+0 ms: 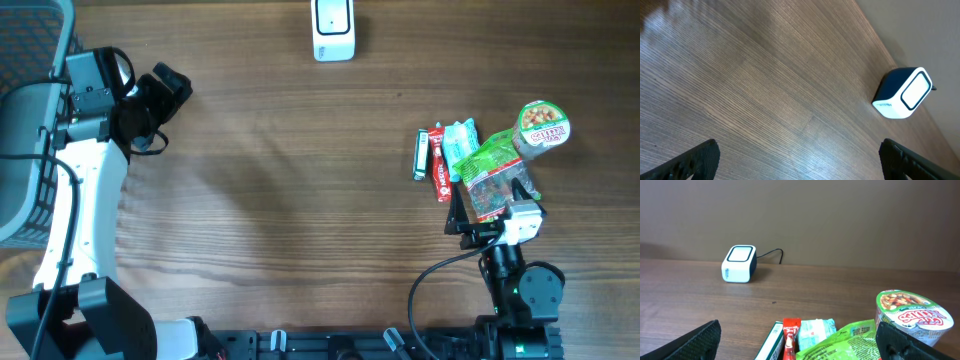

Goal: Scan the item barcode

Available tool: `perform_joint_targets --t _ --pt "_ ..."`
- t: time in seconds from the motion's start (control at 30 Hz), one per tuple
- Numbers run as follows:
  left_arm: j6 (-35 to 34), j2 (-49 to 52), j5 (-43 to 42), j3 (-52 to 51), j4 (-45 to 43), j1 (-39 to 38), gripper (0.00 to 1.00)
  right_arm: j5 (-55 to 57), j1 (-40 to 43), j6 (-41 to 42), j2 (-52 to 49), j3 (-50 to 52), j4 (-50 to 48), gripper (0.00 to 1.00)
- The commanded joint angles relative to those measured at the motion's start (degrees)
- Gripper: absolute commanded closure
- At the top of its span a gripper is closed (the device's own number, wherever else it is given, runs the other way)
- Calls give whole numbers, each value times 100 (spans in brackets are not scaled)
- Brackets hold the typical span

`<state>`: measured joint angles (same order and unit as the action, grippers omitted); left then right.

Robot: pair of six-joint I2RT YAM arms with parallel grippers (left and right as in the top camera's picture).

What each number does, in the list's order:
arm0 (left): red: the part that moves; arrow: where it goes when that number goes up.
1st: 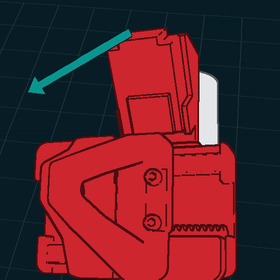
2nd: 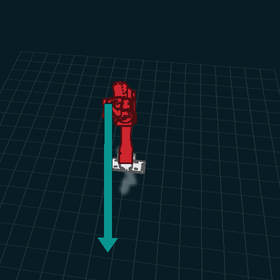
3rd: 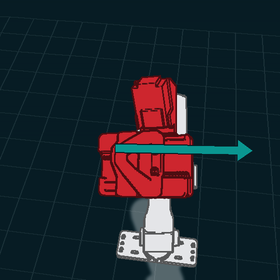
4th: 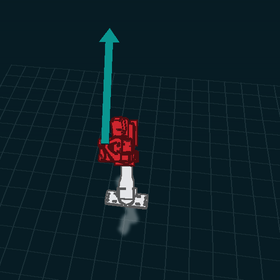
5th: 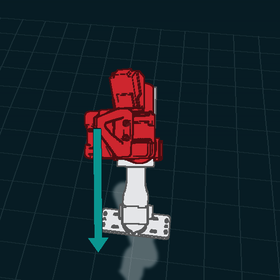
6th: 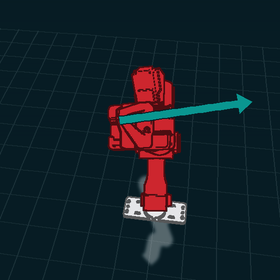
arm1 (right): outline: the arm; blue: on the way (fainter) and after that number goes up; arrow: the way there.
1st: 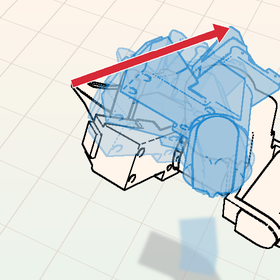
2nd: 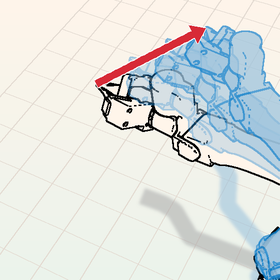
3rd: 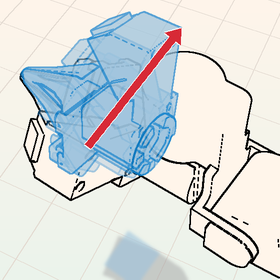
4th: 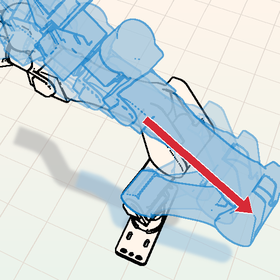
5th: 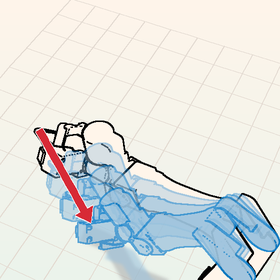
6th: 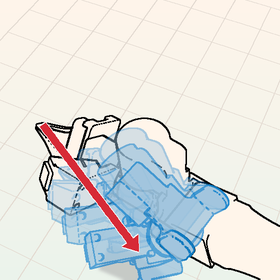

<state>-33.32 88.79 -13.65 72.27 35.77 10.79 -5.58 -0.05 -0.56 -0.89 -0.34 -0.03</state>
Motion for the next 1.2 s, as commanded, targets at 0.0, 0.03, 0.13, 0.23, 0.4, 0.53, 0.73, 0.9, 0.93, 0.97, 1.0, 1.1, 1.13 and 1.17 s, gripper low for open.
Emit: perform_joint_targets --t 0.0,0.03,0.13,0.23,0.4,0.53,0.73,0.9,0.93,0.97,1.0,1.1,1.13,1.17 --pt "-9 -68 -68 83 -20 26 0 -48 28 -81 68 7 -35 0" --pt "-9 -68 -68 83 -20 26 0 -50 28 -79 68 7 -35 0" --pt "-9 -68 -68 83 -20 26 0 -50 28 -81 68 7 -35 0" --pt "-9 -68 -68 83 -20 26 0 -48 28 -79 68 7 -35 0" --pt "-9 -68 -68 83 -20 26 0 -50 28 -79 68 7 -35 0" --pt "-9 -98 -68 83 -17 31 0 -50 28 -81 68 7 -35 0" --pt "-9 -852 -68 83 -13 20 0 -50 28 -81 68 7 -35 0" --pt "-9 -2035 -68 83 -13 20 0 -50 28 -81 68 7 -35 0" --pt "-9 -2496 -68 83 -13 22 0 -50 28 -79 68 7 -35 0" --pt "-7 -2693 -66 83 -9 22 0 -50 28 -79 68 4 -35 0" --pt "-9 -2949 -68 83 -9 22 0 -50 28 -79 68 4 -35 0" --pt "-7 -3746 -68 83 9 22 0 -50 28 -79 68 4 -35 0" --pt "-7 -3928 -68 83 33 22 0 -50 28 -83 68 4 -35 0" --pt "15 -4194 -9 83 107 22 0 -48 28 -79 68 4 -35 0"
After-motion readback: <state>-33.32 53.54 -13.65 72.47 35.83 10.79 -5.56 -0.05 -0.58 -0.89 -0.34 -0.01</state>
